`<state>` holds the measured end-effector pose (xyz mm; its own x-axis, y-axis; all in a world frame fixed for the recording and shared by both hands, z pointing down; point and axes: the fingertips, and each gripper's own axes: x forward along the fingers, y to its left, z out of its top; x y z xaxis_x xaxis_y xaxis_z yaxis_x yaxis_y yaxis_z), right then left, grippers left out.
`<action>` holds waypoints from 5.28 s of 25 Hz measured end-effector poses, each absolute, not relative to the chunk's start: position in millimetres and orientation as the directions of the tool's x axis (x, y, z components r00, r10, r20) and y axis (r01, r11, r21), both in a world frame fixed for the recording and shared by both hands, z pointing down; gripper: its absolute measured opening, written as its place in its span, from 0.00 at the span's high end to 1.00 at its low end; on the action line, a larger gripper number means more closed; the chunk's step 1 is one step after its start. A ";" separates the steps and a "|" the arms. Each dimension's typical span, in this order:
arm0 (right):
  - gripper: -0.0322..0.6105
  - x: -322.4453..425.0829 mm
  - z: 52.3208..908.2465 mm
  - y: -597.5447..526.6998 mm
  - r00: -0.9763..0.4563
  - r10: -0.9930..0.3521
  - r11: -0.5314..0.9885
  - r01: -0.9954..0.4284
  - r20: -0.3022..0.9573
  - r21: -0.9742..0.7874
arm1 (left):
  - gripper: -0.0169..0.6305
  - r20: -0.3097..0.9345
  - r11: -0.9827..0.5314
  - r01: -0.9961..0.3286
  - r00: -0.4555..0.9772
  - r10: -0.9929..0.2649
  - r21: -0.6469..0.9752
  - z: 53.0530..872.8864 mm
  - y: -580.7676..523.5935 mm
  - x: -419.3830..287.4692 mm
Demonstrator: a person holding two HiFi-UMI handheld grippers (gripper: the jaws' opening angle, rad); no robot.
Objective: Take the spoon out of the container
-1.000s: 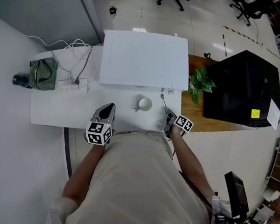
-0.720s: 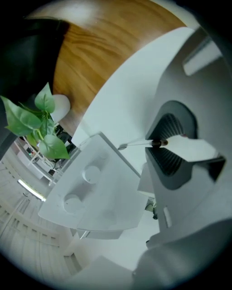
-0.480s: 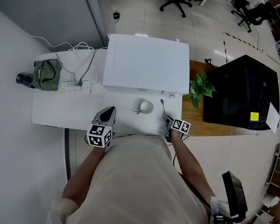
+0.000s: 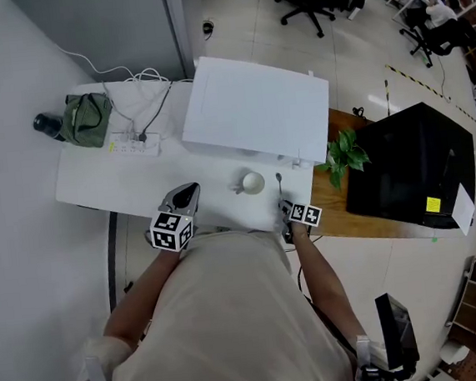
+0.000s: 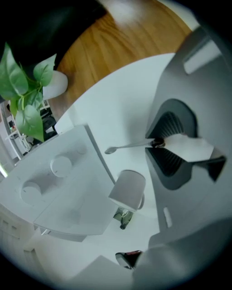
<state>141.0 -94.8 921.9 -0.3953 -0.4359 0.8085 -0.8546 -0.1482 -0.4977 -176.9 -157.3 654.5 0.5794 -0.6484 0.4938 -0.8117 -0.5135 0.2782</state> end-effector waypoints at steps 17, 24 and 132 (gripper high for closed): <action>0.69 142.4 800.2 -118.5 -0.228 -0.642 0.090 -0.971 0.732 -0.223 | 0.97 0.468 -0.536 -0.774 0.632 -0.617 0.339 658.4 -144.2 -149.7; 0.71 139.8 734.1 -120.9 -0.280 -0.700 0.134 -0.955 0.656 -0.265 | 0.97 0.452 -0.554 -0.742 0.670 -0.589 0.378 663.6 -139.0 -119.5; 0.95 99.5 573.9 69.6 -0.586 -0.579 0.448 -0.810 0.567 -0.379 | 0.97 0.444 -0.471 -0.817 0.576 -0.686 0.333 601.6 41.9 -145.8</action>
